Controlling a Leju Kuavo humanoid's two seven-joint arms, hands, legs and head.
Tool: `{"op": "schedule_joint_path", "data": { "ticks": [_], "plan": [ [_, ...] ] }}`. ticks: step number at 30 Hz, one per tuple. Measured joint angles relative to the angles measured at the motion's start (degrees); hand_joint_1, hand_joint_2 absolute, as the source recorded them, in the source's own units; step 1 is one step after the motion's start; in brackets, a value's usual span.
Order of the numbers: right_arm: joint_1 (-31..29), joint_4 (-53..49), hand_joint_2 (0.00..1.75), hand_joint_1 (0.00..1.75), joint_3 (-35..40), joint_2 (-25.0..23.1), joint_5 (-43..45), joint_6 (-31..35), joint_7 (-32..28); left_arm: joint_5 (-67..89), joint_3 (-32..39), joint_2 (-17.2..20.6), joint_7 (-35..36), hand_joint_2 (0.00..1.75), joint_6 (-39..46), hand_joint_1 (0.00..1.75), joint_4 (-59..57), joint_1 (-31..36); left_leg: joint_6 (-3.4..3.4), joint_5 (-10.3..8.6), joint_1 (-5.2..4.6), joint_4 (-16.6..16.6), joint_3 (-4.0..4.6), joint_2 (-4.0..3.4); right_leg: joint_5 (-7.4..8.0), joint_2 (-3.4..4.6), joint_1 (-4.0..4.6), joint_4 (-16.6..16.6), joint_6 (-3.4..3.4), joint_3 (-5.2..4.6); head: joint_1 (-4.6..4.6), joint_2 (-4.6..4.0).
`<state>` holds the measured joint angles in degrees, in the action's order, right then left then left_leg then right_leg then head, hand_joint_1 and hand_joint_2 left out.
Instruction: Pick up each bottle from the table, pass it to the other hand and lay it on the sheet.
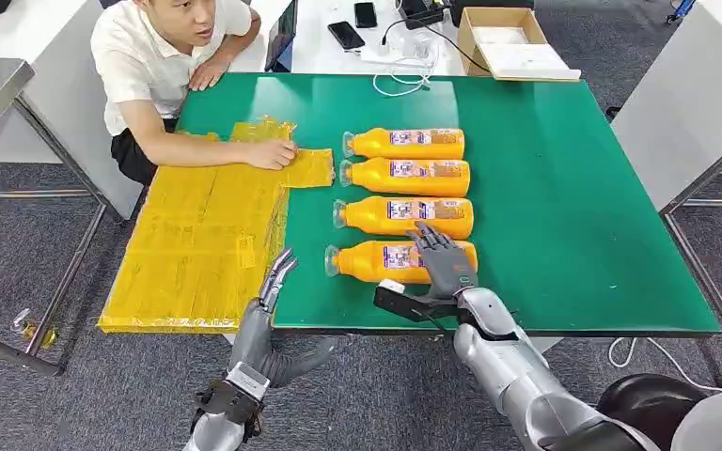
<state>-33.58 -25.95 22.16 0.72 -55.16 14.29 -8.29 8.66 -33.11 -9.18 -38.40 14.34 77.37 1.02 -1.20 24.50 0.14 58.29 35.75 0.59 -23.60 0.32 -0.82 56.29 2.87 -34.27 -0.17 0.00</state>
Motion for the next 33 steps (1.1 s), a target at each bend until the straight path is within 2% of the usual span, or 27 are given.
{"op": "schedule_joint_path", "data": {
  "ticks": [14, 18, 20, 26, 27, 28, 29, 30, 33],
  "plan": [
    [-3.4, 1.2, 1.75, 0.00, 6.7, -0.8, -9.0, -5.8, 15.1, 2.3, 0.5, 0.0, 1.5, 1.75, 1.2, 0.00, 1.7, -0.9, 0.00, -0.01, 0.00, 0.0, -0.07, 0.00, 0.00, 0.00, 0.00, 0.0, 0.00, 0.06, 0.02, 0.00],
    [-3.5, 1.5, 1.75, 0.00, 7.0, -1.2, -9.1, -7.2, 15.5, 2.8, 0.5, 0.0, 1.9, 1.75, 1.2, 0.00, 1.8, -1.0, 0.00, -0.01, 0.00, 0.0, -0.11, 0.00, 0.00, 0.00, 0.00, 0.0, 0.00, 0.10, 0.02, 0.00],
    [-3.7, 1.7, 1.75, 0.09, 7.0, -1.4, -8.8, -8.2, 15.5, 2.9, 0.6, 0.0, 2.0, 1.75, 1.2, 0.00, 1.8, -1.0, 0.00, -0.01, 0.00, 0.0, -0.15, -0.01, 0.00, 0.01, 0.00, 0.0, 0.00, 0.13, 0.02, 0.00],
    [-3.9, 2.3, 1.75, 0.09, 6.9, -1.5, -7.5, -10.7, 15.5, 3.0, 0.6, 0.0, 2.0, 1.75, 1.2, 0.00, 1.8, -1.0, 0.00, 0.00, 0.00, 0.0, -0.36, -0.03, 0.00, 0.01, 0.00, 0.0, 0.00, 0.31, 0.02, 0.00],
    [-3.9, 2.3, 1.75, 0.82, 6.9, -1.5, -7.4, -10.7, 15.5, 3.0, 0.7, 0.0, 2.0, 1.75, 1.2, 0.00, 1.8, -1.0, 0.00, 0.00, 0.00, 0.0, -0.37, -0.02, 0.00, 0.01, 0.00, 0.0, 0.00, 0.32, 0.02, 0.00],
    [-3.9, 2.4, 1.75, 1.41, 6.9, -1.5, -7.4, -10.7, 15.5, 3.0, 0.7, 0.0, 2.0, 1.75, 1.2, 0.00, 1.8, -1.0, 0.00, 0.00, 0.00, 0.0, -0.38, -0.02, 0.00, 0.01, 0.00, 0.0, 0.00, 0.33, 0.02, 0.00],
    [-3.9, 2.4, 1.75, 1.54, 6.9, -1.5, -7.4, -10.7, 15.5, 3.0, 0.7, 0.0, 2.0, 1.75, 1.2, 0.00, 1.8, -1.0, 0.00, 0.00, 0.00, 0.0, -0.40, -0.02, 0.00, 0.01, 0.00, 0.0, 0.00, 0.35, 0.02, 0.00],
    [-3.8, 2.5, 1.75, 1.75, 6.9, -1.5, -7.3, -10.8, 15.5, 3.0, 0.7, 0.0, 2.0, 1.75, 1.2, 0.00, 1.8, -1.0, 0.00, 0.00, 0.01, 0.0, -0.42, -0.02, 0.00, 0.01, 0.01, 0.0, 0.00, 0.37, 0.02, 0.00],
    [-3.4, 2.8, 1.75, 1.75, 6.6, -1.5, -6.4, -11.2, 15.1, 3.0, 0.7, 0.0, 2.0, 1.75, 1.4, 0.00, 1.8, -1.0, 0.00, 0.00, 0.01, 0.0, -0.44, -0.06, 0.00, 0.01, 0.00, 0.0, -0.01, 0.39, 0.04, 0.00]
  ]
}}
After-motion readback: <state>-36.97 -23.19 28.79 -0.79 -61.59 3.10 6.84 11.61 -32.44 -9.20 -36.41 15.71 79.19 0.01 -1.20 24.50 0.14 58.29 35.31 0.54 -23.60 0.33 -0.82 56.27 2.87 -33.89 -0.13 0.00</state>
